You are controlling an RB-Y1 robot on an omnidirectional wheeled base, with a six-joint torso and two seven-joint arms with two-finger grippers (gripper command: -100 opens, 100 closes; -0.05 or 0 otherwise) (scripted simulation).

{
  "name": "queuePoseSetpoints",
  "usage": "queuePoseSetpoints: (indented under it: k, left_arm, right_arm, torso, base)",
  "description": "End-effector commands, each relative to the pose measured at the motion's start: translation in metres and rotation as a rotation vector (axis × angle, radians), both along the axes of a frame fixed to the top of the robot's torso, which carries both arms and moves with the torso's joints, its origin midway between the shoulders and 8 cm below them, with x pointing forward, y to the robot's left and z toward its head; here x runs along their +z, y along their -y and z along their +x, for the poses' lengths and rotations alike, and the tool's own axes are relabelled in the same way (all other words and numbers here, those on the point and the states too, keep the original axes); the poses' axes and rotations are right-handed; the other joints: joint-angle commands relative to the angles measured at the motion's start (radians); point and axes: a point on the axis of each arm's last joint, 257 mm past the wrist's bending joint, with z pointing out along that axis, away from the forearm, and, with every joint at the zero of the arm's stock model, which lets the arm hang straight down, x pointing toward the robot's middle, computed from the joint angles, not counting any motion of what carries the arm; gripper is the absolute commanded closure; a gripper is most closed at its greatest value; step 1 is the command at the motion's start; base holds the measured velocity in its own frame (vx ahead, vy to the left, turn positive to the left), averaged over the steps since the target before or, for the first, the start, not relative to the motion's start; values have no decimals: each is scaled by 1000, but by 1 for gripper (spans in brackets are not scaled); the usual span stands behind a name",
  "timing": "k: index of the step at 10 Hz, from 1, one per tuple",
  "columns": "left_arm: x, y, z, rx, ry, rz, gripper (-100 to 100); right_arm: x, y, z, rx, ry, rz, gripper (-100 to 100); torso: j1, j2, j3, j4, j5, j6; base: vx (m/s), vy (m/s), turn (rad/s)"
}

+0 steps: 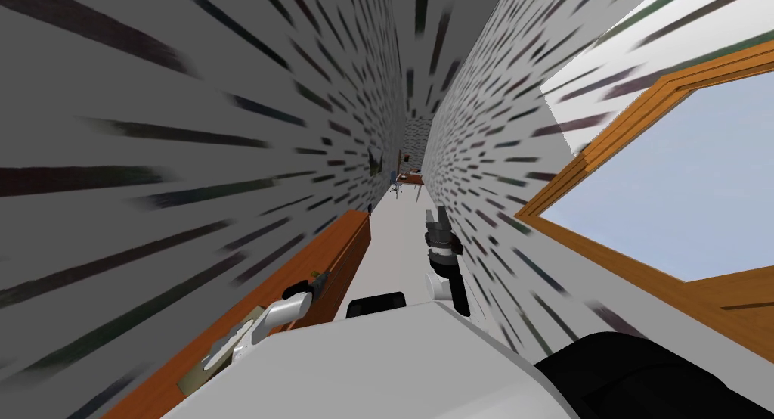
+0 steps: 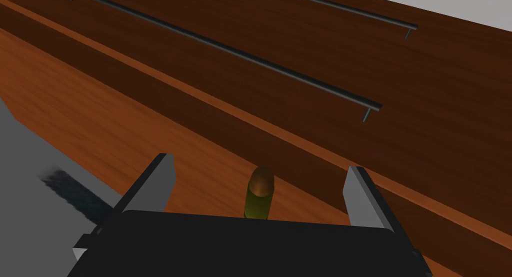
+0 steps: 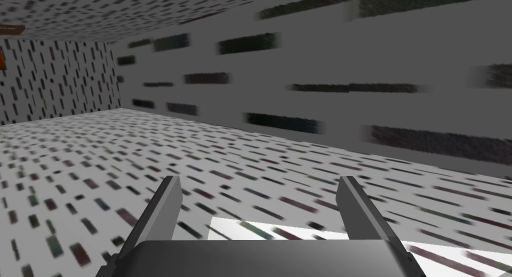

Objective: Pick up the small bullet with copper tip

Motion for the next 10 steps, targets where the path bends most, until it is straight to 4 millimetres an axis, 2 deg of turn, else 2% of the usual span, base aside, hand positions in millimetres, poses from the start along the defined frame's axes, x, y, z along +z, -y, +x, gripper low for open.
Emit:
queuePoseSetpoints:
  k: [1, 2, 7, 10]
  left_arm:
    - [-13, -1, -11, -7, -70, -5, -100]
    - [-14, -1, -12, -7, -75, -5, -100]
    - [-41, -12, -42, -23, -266, -18, -100]
    - [-48, -21, -55, -24, -352, -22, -100]
  right_arm:
    - [0, 0, 0, 0, 0, 0, 0]
    - [0, 0, 0, 0, 0, 0, 0]
    - [0, 0, 0, 0, 0, 0, 0]
    - [0, 0, 0, 0, 0, 0, 0]
  torso:
    - [0, 0, 0, 0, 0, 0]
    - [-1, 0, 0, 0, 0, 0]
    - [0, -1, -1, 0, 0, 0]
    - [1, 0, 0, 0, 0, 0]
  base:
    - [54, 8, -111]
    - [47, 14, -50]
    - [67, 34, -96]
    - [51, 48, -49]
